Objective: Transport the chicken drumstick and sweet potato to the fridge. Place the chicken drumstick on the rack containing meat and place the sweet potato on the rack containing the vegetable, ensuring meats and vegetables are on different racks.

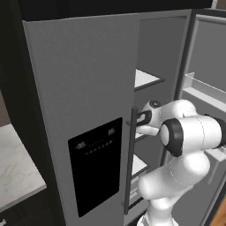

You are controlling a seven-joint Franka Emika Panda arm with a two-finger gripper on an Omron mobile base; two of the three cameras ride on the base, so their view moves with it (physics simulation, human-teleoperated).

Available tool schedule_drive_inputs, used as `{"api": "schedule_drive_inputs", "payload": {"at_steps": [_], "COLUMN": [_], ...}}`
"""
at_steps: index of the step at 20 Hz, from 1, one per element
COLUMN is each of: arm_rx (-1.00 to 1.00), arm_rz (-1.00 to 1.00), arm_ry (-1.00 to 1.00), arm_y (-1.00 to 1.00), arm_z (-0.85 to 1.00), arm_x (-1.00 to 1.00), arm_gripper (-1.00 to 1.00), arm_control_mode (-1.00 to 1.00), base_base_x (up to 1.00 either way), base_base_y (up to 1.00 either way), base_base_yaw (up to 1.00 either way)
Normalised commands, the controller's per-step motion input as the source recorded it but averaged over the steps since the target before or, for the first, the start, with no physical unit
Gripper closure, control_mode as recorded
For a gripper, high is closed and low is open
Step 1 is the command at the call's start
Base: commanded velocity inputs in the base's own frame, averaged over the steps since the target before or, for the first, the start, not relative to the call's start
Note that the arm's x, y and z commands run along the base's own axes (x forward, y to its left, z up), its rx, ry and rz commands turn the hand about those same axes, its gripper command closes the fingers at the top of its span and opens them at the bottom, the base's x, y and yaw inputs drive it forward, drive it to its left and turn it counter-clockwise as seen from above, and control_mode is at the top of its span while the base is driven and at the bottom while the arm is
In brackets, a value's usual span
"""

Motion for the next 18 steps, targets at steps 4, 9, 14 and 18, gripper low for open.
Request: {"api": "schedule_drive_inputs", "payload": {"at_steps": [4, 9, 14, 18], "arm_rx": [0.00, 0.00, 0.00, 0.00], "arm_rz": [0.00, 0.00, 0.00, 0.00], "arm_ry": [0.01, 0.06, 0.04, 0.03], "arm_y": [0.00, 0.00, 0.00, 0.00], "arm_z": [-0.37, -0.47, -0.31, -0.21], "arm_x": [0.33, 0.42, 0.29, 0.29], "arm_gripper": [1.00, 1.00, 1.00, 1.00], "arm_control_mode": [-1.00, -1.00, -1.00, -1.00], "base_base_x": [0.00, 0.00, 0.00, 0.00], "base_base_y": [0.00, 0.00, 0.00, 0.00], "base_base_yaw": [0.00, 0.00, 0.00, 0.00]}}
